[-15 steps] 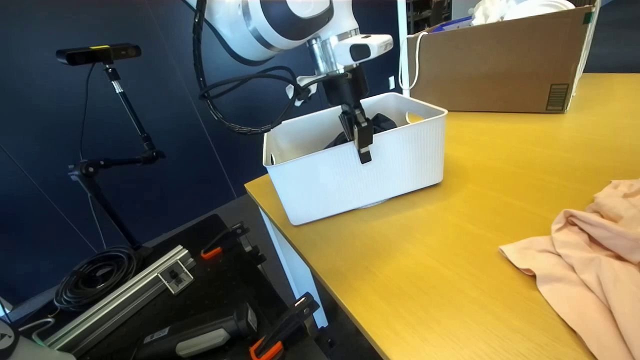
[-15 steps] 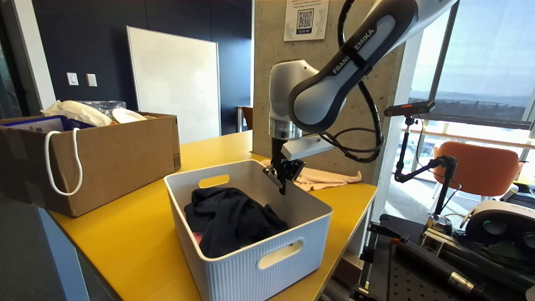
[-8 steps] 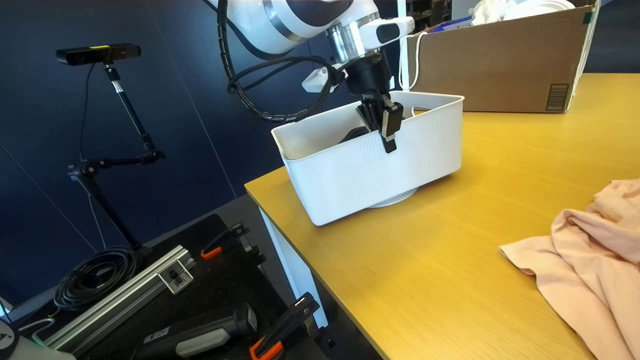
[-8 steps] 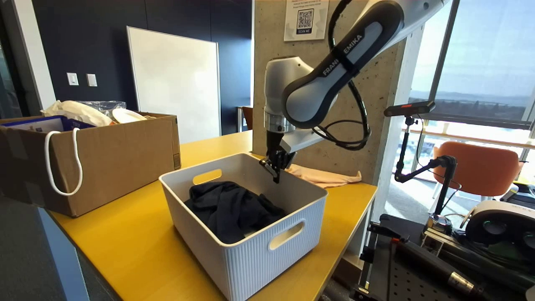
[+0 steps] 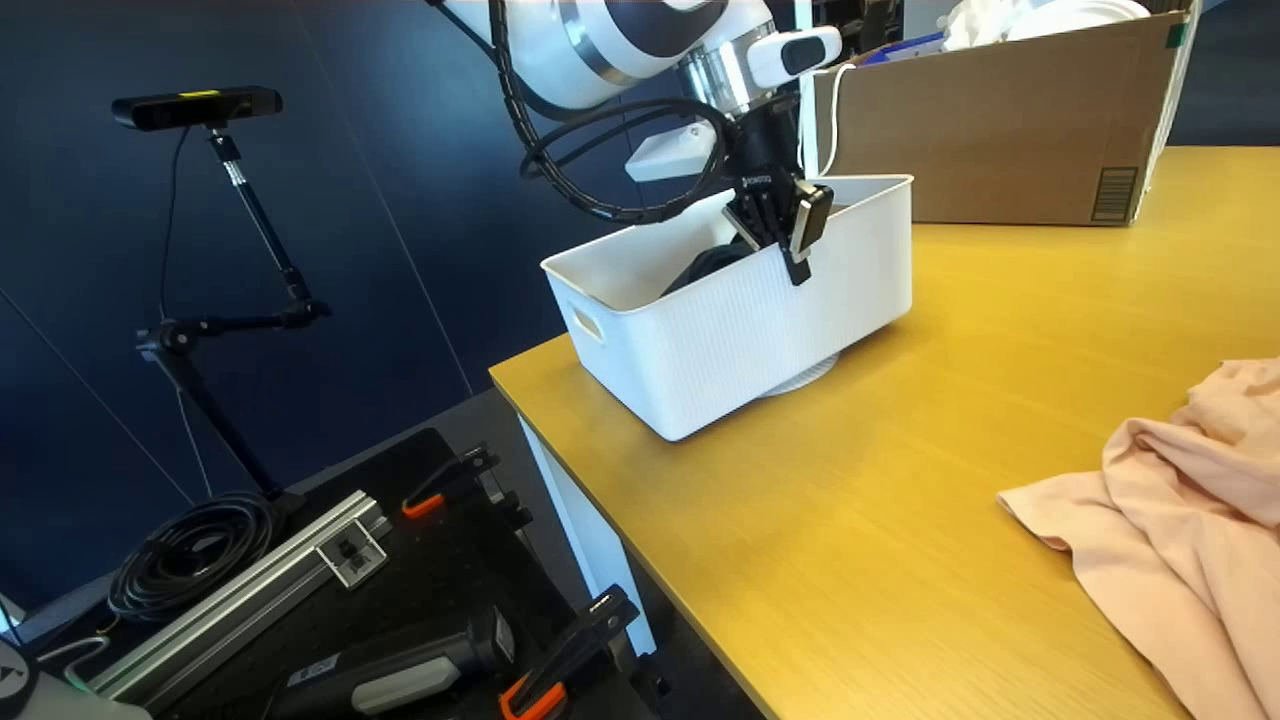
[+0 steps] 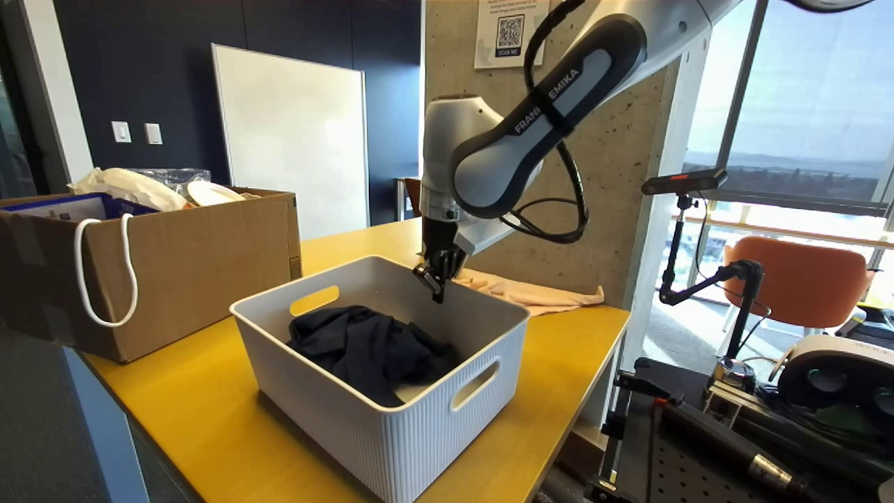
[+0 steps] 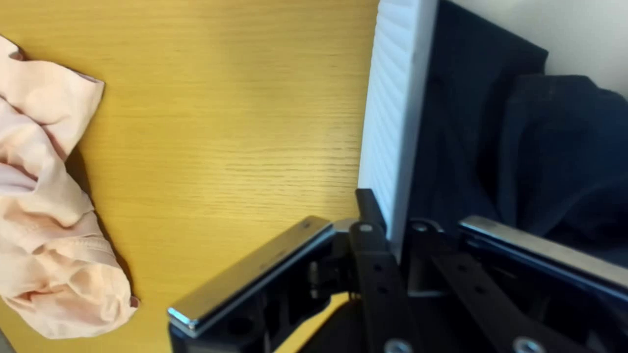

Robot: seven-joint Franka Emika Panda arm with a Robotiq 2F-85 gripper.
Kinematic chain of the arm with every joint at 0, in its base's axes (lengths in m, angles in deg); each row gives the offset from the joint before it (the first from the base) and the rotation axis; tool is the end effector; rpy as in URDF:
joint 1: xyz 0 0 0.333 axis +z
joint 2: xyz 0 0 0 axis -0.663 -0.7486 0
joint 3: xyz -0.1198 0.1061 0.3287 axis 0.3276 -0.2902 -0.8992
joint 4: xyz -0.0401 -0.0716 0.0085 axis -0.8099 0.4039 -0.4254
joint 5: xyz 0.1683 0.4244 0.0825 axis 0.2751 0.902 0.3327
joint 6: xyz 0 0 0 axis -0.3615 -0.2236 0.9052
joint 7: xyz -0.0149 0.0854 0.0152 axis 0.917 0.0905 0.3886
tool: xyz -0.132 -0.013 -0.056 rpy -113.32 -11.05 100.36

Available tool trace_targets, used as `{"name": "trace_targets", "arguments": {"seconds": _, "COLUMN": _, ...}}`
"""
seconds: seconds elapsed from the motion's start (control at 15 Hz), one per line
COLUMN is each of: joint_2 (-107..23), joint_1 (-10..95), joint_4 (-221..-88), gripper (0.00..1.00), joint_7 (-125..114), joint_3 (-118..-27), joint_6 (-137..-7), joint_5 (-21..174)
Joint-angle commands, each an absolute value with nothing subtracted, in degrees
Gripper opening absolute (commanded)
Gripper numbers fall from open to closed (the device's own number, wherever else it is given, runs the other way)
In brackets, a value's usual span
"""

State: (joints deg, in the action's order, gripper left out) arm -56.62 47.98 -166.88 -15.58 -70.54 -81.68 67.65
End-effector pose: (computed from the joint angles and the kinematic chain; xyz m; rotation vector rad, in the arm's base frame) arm 0.7443 0.0087 0.2094 2.9658 -0.0947 0.2521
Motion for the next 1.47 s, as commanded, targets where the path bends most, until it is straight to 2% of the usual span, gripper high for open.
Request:
{"name": "trace_targets", "arguments": {"seconds": 0.0, "joint_2": -56.3, "joint_1": 47.9, "joint_4": -166.3, "gripper": 0.01, "joint_7": -11.5, "joint_3": -72.1, "joint_6": -83.2, "joint_5": 67.2}}
{"name": "trace_targets", "arguments": {"seconds": 0.33, "joint_2": -56.9, "joint_1": 47.7, "joint_4": -166.0, "gripper": 0.01, "joint_7": -9.7, "joint_3": -73.1, "joint_6": -83.2, "joint_5": 67.6}}
{"name": "trace_targets", "arguments": {"seconds": 0.4, "joint_2": -57.0, "joint_1": 47.9, "joint_4": -165.9, "gripper": 0.04, "joint_7": -9.8, "joint_3": -73.1, "joint_6": -83.3, "joint_5": 67.5}}
{"name": "trace_targets", "arguments": {"seconds": 0.47, "joint_2": -57.0, "joint_1": 48.0, "joint_4": -165.9, "gripper": 0.3, "joint_7": -10.1, "joint_3": -73.0, "joint_6": -83.2, "joint_5": 67.5}}
{"name": "trace_targets", "arguments": {"seconds": 0.53, "joint_2": -57.0, "joint_1": 48.1, "joint_4": -166.0, "gripper": 0.31, "joint_7": -10.3, "joint_3": -73.1, "joint_6": -83.4, "joint_5": 67.6}}
{"name": "trace_targets", "arguments": {"seconds": 0.87, "joint_2": -54.3, "joint_1": 48.3, "joint_4": -167.7, "gripper": 0.66, "joint_7": -10.6, "joint_3": -73.6, "joint_6": -84.6, "joint_5": 68.3}}
{"name": "trace_targets", "arguments": {"seconds": 1.13, "joint_2": -47.0, "joint_1": 48.7, "joint_4": -171.5, "gripper": 0.95, "joint_7": -15.3, "joint_3": -70.6, "joint_6": -83.1, "joint_5": 66.9}}
{"name": "trace_targets", "arguments": {"seconds": 1.2, "joint_2": -45.2, "joint_1": 48.9, "joint_4": -172.4, "gripper": 0.99, "joint_7": -18.7, "joint_3": -68.7, "joint_6": -82.2, "joint_5": 65.9}}
{"name": "trace_targets", "arguments": {"seconds": 1.4, "joint_2": -39.7, "joint_1": 46.4, "joint_4": -176.2, "gripper": 1.0, "joint_7": -23.1, "joint_3": -65.6, "joint_6": -80.8, "joint_5": 65.7}}
